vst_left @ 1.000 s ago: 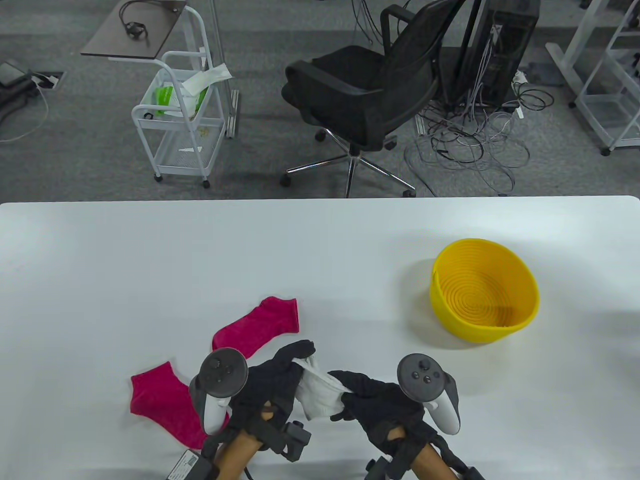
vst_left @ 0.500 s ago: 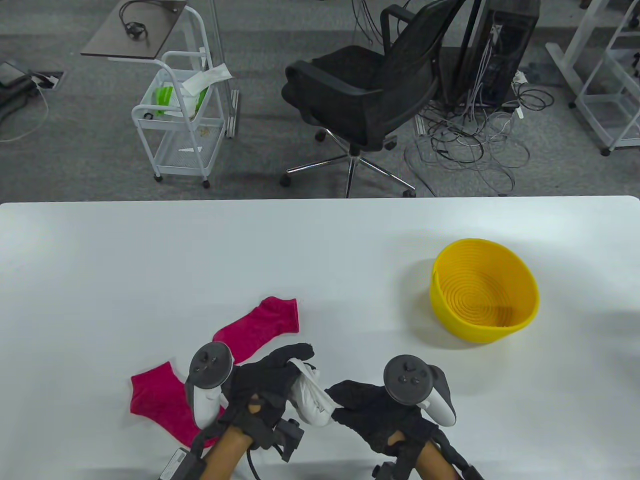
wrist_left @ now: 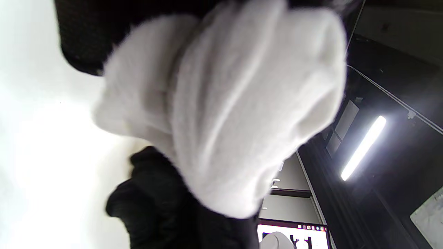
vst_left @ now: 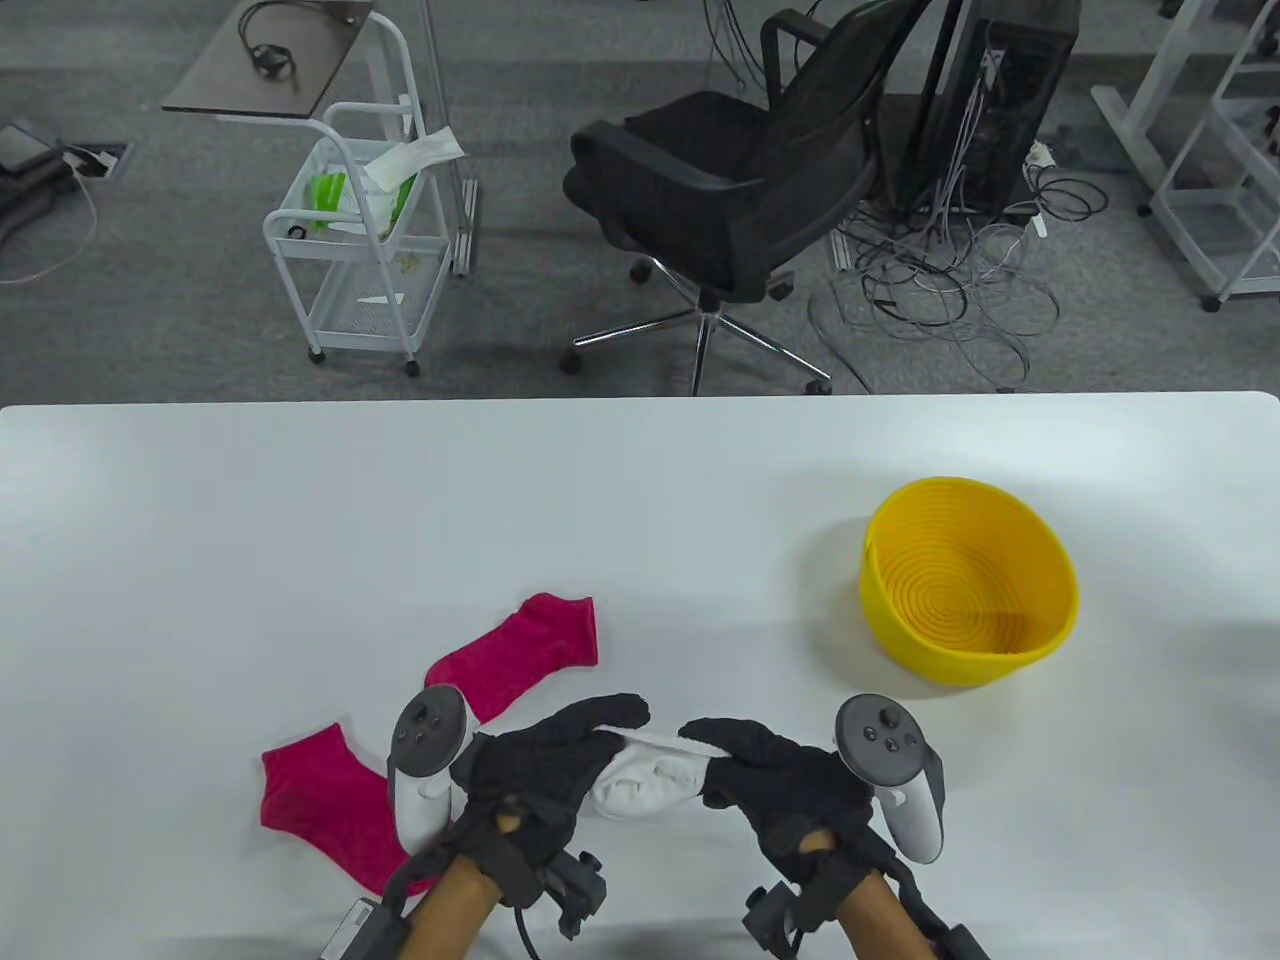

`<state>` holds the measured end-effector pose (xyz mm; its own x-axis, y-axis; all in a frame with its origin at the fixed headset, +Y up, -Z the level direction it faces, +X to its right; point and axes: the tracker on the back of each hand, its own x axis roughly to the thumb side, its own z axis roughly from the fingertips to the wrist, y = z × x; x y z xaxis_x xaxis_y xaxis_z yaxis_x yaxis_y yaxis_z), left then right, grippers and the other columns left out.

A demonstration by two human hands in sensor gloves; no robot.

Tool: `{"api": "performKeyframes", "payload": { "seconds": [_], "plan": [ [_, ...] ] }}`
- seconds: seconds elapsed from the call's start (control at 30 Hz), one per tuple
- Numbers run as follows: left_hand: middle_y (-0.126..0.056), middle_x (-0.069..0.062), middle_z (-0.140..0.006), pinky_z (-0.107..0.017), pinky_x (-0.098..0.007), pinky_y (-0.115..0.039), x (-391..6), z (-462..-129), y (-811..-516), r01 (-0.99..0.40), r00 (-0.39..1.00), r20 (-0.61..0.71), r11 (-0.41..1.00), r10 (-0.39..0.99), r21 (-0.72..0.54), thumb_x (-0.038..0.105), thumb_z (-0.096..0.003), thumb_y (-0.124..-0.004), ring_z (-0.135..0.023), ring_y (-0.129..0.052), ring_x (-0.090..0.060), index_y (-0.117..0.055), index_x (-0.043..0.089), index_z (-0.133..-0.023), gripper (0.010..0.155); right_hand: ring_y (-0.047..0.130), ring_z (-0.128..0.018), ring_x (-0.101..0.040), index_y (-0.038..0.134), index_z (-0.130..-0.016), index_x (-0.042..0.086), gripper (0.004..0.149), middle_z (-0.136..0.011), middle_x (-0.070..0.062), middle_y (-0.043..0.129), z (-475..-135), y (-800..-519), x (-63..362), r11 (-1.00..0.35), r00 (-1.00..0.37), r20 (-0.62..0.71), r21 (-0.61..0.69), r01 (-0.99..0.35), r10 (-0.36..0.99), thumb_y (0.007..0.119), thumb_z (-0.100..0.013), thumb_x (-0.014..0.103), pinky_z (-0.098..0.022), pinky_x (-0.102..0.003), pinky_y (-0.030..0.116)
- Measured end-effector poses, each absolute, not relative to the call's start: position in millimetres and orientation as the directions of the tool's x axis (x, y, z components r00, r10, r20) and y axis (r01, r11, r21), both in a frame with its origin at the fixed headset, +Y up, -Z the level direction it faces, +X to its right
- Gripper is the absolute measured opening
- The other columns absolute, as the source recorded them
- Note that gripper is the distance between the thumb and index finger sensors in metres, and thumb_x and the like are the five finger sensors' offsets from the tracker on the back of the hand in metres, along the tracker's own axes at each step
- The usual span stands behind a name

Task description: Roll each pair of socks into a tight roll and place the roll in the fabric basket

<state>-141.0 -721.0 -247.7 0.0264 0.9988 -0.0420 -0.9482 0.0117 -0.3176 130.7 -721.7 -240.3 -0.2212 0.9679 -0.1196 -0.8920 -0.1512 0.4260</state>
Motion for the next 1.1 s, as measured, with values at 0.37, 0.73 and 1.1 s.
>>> {"api": "performKeyframes", "payload": {
  "seconds": [0.37,0.73,1.1],
  "plan": [
    [-0.111,-0.004,-0.068,-0.042,-0.051,-0.083,-136.8,-247.7,-711.3,-0.910,0.229,0.072,0.240,0.971,-0.339,0.035,-0.0398,-0.083,-0.051,-0.112,-0.026,-0.095,0.027,-0.079,0.042,0.091,-0.077,-0.008,0.074,-0.086,0.040,0.040,-0.089,0.020,0.088,-236.1,-716.9,114.3,-0.021,-0.120,-0.096,0.686,-0.727,0.988,0.076,-0.046,0.038,-0.070,-0.046,0.070],
    [-0.094,-0.007,-0.081,-0.044,-0.051,-0.080,-133.9,-244.7,-713.3,-0.845,0.412,0.110,0.425,0.904,-0.323,0.037,-0.0396,-0.081,-0.054,-0.104,-0.026,-0.090,0.027,-0.081,0.044,0.087,-0.085,-0.021,0.070,-0.092,0.035,0.052,-0.098,0.004,0.080,-235.3,-724.5,119.5,-0.390,-0.450,-0.018,0.471,-0.791,0.893,0.072,-0.044,0.053,-0.063,-0.051,0.073],
    [-0.094,-0.008,-0.082,-0.046,-0.051,-0.080,-129.4,-244.9,-711.9,-0.772,0.458,0.172,0.486,0.872,-0.409,0.038,-0.0389,-0.082,-0.056,-0.104,-0.026,-0.089,0.025,-0.083,0.046,0.101,-0.067,-0.016,0.082,-0.083,0.031,0.044,-0.082,0.003,0.095,-233.2,-713.4,119.3,-0.583,-0.599,0.074,0.349,-0.733,0.797,0.084,-0.041,0.043,-0.055,-0.048,0.082]
  ]
}}
